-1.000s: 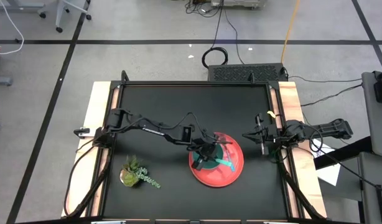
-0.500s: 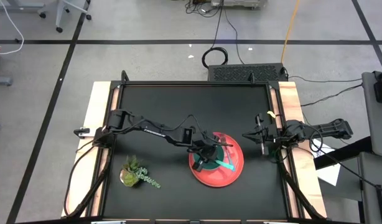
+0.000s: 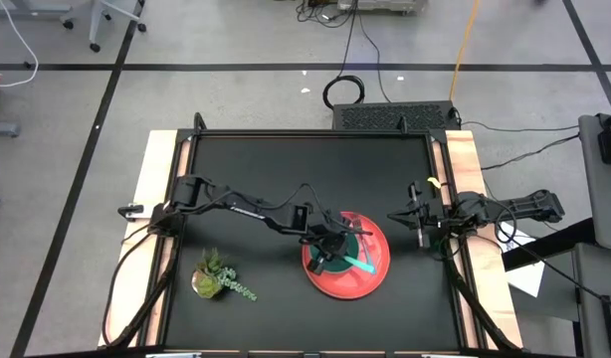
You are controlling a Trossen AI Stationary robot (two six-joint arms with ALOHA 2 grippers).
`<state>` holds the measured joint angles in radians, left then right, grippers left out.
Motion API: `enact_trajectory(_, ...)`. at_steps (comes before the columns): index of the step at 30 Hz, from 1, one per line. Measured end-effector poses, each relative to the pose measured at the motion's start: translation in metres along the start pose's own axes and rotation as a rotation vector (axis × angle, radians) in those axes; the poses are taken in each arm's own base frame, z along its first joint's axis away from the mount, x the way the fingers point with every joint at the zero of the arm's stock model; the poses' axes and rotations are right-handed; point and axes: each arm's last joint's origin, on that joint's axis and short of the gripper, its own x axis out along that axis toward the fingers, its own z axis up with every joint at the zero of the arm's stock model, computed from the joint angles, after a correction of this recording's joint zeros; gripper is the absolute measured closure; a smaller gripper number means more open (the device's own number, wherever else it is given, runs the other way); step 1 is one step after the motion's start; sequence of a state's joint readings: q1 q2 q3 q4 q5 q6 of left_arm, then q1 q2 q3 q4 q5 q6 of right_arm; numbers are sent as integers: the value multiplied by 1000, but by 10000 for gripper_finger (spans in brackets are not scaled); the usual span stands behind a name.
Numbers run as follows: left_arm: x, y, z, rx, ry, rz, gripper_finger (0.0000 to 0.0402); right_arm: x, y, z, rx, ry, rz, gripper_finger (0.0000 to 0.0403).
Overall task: Pick and place plate/cup/fork/spoon on tray
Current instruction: Put the spoon into the green bowl, then return to Home Position
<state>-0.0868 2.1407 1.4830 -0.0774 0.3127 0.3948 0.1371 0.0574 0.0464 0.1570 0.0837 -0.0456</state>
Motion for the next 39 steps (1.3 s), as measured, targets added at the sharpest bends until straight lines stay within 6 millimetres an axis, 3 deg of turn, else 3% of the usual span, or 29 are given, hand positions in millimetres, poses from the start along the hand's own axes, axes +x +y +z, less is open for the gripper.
enact_trajectory(21, -1, 3, -1, -29, -30, -64, 336, 0, 0, 0, 6, 0, 0, 403)
enact_trajectory(32, -1, 4, -2, -41, -39, -55, 234, 0, 0, 0, 8, 0, 0, 403)
enact_trajectory(39, -2, 4, -1, -38, -36, -51, 216, 0, 0, 0, 8, 1, 0, 403)
